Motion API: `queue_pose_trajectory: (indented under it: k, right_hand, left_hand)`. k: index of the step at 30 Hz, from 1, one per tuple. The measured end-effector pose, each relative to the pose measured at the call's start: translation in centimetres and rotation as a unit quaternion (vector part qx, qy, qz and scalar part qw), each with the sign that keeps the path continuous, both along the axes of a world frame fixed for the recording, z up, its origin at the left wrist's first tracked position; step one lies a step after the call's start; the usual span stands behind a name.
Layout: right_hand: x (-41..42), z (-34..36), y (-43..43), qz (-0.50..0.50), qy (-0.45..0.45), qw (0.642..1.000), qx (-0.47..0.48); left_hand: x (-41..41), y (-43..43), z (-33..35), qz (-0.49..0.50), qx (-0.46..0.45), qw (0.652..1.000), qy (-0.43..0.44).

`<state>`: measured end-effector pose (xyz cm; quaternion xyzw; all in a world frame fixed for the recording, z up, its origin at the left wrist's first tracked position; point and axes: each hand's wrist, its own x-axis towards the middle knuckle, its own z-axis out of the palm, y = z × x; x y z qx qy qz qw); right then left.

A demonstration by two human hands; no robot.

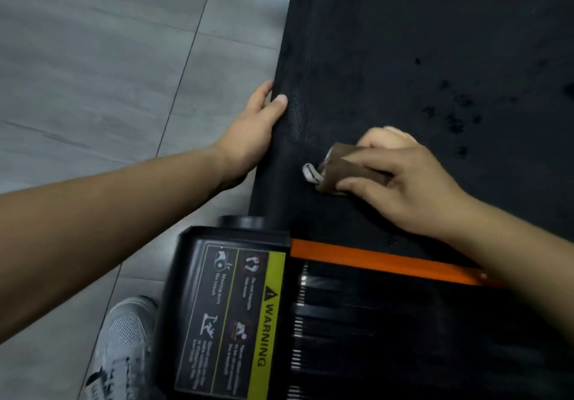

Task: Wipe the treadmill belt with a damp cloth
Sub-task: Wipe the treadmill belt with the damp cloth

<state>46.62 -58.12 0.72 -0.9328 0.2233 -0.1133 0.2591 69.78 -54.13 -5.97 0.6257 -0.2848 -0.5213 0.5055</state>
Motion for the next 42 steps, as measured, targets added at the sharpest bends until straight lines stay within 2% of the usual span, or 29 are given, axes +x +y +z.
queue_pose_trajectory:
  k: [3,5,7,10,13,15,19,23,25,29,33,34,36,38,39,42]
  right_hand:
    - [0.9,-0.1,-4.1,-0.052,-0.009,0.996,-0.067]
    - [3.5,-0.1,-9.4,-0.148,-0.021,0.984,-0.102]
    - [5.7,0.1,-13.6,-0.221,-0.011,0.971,-0.090]
    - [6.0,-0.4,-13.1,-0.173,-0.005,0.981,-0.084]
    - [4.5,-0.2,-11.3,-0.113,-0.020,0.993,-0.028]
    - [5.6,0.0,-14.2,-0.133,-0.025,0.990,-0.034]
    - [10.4,-0.5,-24.4,-0.257,-0.032,0.962,-0.089]
    - [14.4,-0.6,-31.5,-0.352,-0.026,0.933,-0.075]
    - [15.5,-0.9,-32.1,-0.348,-0.024,0.932,-0.094]
    - [16.0,-1.1,-32.6,-0.267,-0.015,0.959,-0.091]
    - [16.9,-1.0,-34.2,-0.376,-0.020,0.918,-0.122]
    - [17.0,-1.3,-33.8,-0.375,-0.027,0.917,-0.134]
    - [16.8,-1.7,-32.5,-0.315,-0.039,0.940,-0.121]
    - [15.7,-1.5,-32.1,-0.265,-0.012,0.959,-0.103]
    - [15.1,-1.1,-32.9,-0.278,0.006,0.953,-0.119]
    - [14.2,-0.4,-34.7,-0.397,0.017,0.906,-0.142]
  left_hand:
    - [0.4,-2.2,1.7,-0.028,-0.003,0.998,-0.062]
    - [0.7,-3.7,2.5,-0.038,0.012,0.993,-0.108]
    - [0.9,-5.0,3.0,-0.061,0.025,0.983,-0.171]
    - [1.2,-7.4,3.6,-0.070,0.027,0.965,-0.252]
    - [1.4,-10.0,4.7,-0.092,0.009,0.941,-0.326]
    - [1.9,-12.1,4.9,-0.109,-0.003,0.930,-0.352]
    - [2.8,-15.7,5.2,-0.112,0.016,0.922,-0.371]
    - [2.1,-17.1,4.4,-0.118,0.024,0.900,-0.420]
    - [1.6,-17.0,3.9,-0.124,0.027,0.889,-0.441]
    - [1.6,-16.8,3.6,-0.125,0.029,0.880,-0.457]
    - [1.3,-16.8,3.6,-0.125,0.029,0.873,-0.471]
    - [1.2,-16.8,3.6,-0.126,0.030,0.872,-0.472]
    - [1.3,-16.8,3.6,-0.127,0.029,0.870,-0.475]
    - [1.4,-16.7,3.6,-0.128,0.028,0.872,-0.472]
    - [1.4,-16.7,3.6,-0.127,0.027,0.872,-0.471]
    - [1.3,-16.7,3.7,-0.124,0.023,0.871,-0.475]
